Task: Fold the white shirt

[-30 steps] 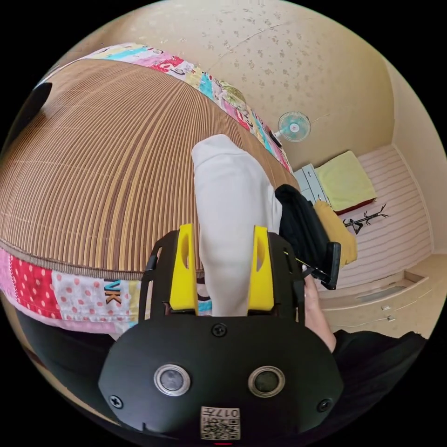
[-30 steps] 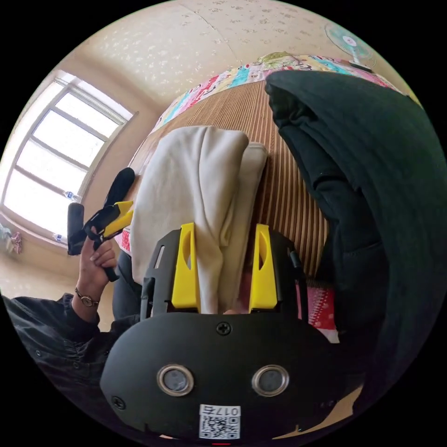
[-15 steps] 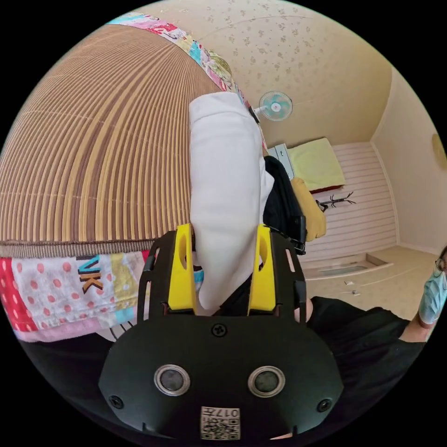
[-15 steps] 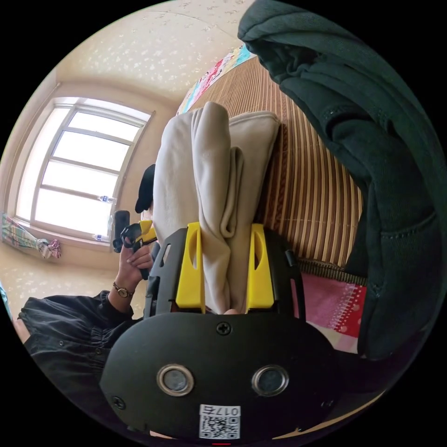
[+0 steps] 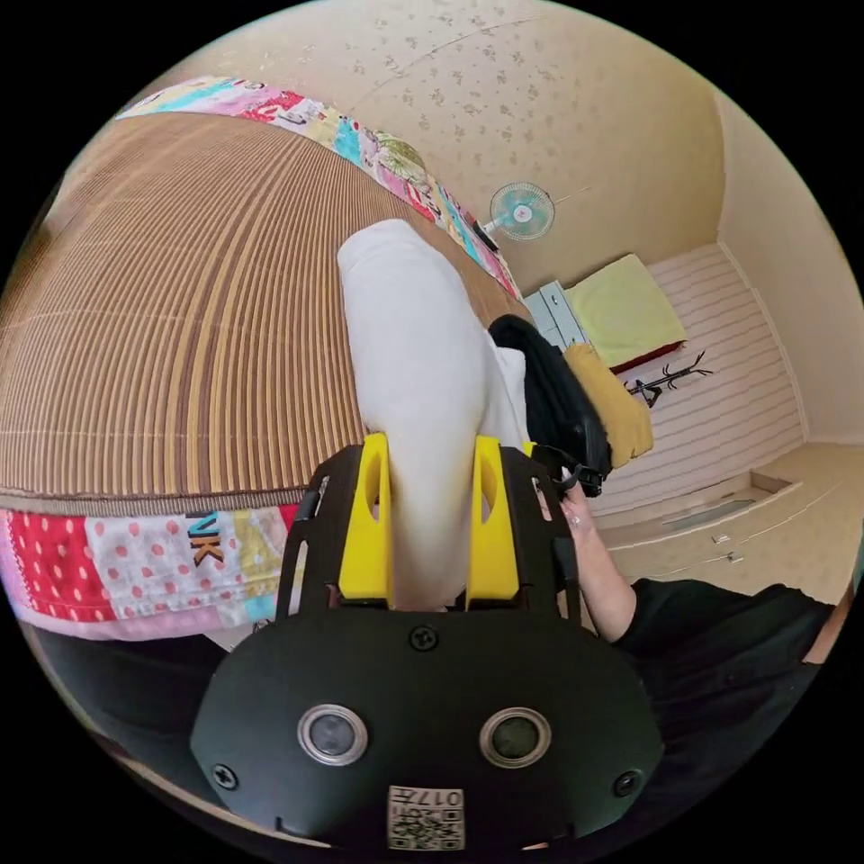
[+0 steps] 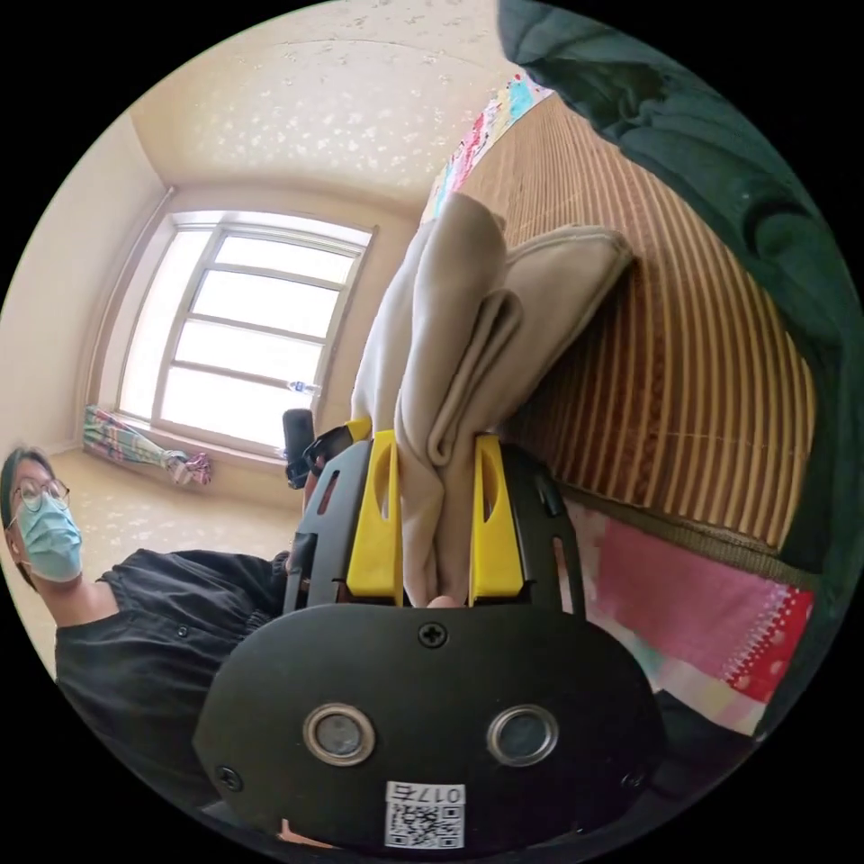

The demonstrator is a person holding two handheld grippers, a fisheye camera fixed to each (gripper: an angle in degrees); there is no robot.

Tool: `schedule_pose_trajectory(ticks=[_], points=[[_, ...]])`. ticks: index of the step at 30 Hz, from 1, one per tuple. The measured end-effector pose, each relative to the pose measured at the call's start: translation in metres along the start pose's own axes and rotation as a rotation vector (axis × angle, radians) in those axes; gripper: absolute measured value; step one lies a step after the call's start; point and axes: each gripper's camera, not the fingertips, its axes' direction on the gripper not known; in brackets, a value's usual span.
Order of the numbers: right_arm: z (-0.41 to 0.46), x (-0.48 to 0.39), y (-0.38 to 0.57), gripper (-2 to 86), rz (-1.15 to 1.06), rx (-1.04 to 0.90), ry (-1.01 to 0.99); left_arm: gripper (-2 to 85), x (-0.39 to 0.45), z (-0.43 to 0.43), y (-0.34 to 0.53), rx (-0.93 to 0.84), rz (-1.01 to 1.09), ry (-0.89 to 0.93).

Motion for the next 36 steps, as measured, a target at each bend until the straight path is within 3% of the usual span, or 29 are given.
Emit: schedule_pose_trajectory(ticks=[9, 18, 23, 26, 28, 31, 34, 36], points=[[0.079, -0.067, -0.066, 12.1, -0.176, -0.088, -0.025, 12.4, -0.029, -0.133, -0.010, 0.191, 0.006, -0.088], [0.255, -0.188, -0.160, 12.2, -0.325, -0.148, -0.155, 12.5, -0.072, -0.365, -0.061, 0.345, 0.071, -0.285], [0.385, -0.232, -0.204, 12.4, -0.326, -0.060, -0.196, 14.6, -0.124, -0.479, -0.111, 0.402, 0.008, -0.504], [0.470, -0.200, -0.208, 12.4, -0.124, -0.043, -0.242, 16.6, -0.172, -0.507, -0.105, 0.480, -0.231, -0.683], [0.518, -0.178, -0.197, 12.0, -0.055, -0.118, -0.160, 16.2, -0.193, -0.503, -0.089, 0.519, -0.302, -0.729], [0.558, -0.157, -0.153, 8.2, -0.157, -0.255, -0.022, 12.6, -0.211, -0.463, -0.064, 0.521, -0.200, -0.682], [0.545, -0.139, -0.103, 3.9, -0.296, -0.297, 0.014, 11.9, -0.241, -0.399, -0.058, 0.320, -0.207, -0.709], [0.523, -0.129, -0.075, 2.9, -0.391, -0.330, 0.040, 11.8, -0.241, -0.381, -0.042, 0.364, -0.201, -0.725]])
